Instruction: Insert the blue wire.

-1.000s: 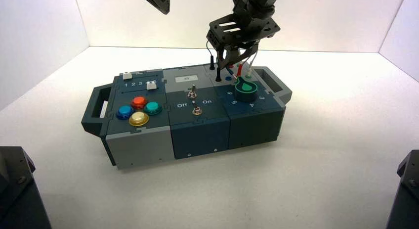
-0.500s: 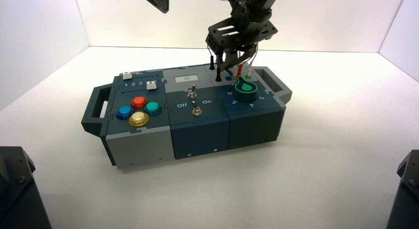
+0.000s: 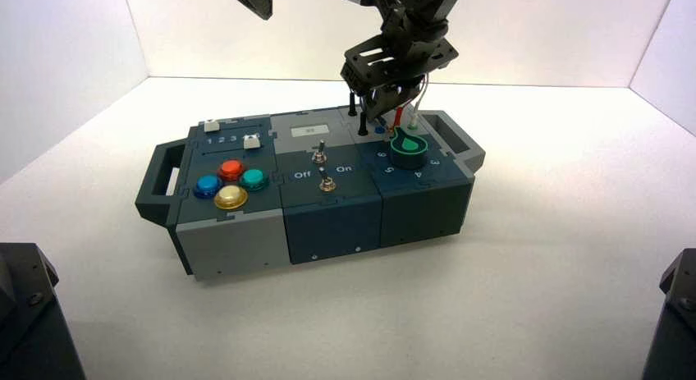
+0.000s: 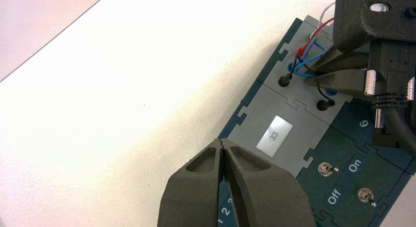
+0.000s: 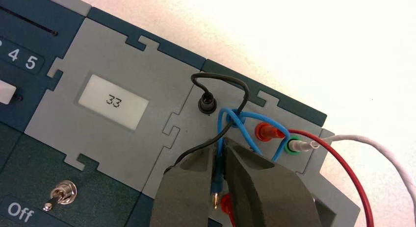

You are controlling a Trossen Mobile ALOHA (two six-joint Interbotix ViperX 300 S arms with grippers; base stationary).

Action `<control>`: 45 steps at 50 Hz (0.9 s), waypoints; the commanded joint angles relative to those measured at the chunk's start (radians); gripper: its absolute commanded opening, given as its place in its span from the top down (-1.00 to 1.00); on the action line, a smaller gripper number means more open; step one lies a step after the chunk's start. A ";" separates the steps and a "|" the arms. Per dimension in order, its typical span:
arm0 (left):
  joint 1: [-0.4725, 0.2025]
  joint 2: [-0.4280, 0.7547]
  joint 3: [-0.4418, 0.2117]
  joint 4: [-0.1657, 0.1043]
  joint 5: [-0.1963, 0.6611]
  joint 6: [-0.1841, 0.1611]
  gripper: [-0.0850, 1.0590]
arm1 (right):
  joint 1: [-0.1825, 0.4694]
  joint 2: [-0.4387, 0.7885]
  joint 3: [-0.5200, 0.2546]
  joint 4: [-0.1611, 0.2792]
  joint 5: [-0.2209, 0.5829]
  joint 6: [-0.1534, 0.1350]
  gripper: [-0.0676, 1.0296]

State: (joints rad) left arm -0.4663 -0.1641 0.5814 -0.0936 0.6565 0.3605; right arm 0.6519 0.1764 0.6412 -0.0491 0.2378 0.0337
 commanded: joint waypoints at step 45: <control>0.008 -0.052 -0.009 0.002 -0.017 0.005 0.91 | -0.002 -0.146 0.110 0.046 -0.218 0.026 0.91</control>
State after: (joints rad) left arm -0.4663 -0.1871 0.5829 -0.0920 0.6489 0.3605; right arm 0.6504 0.0767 0.7455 -0.0215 0.0583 0.0552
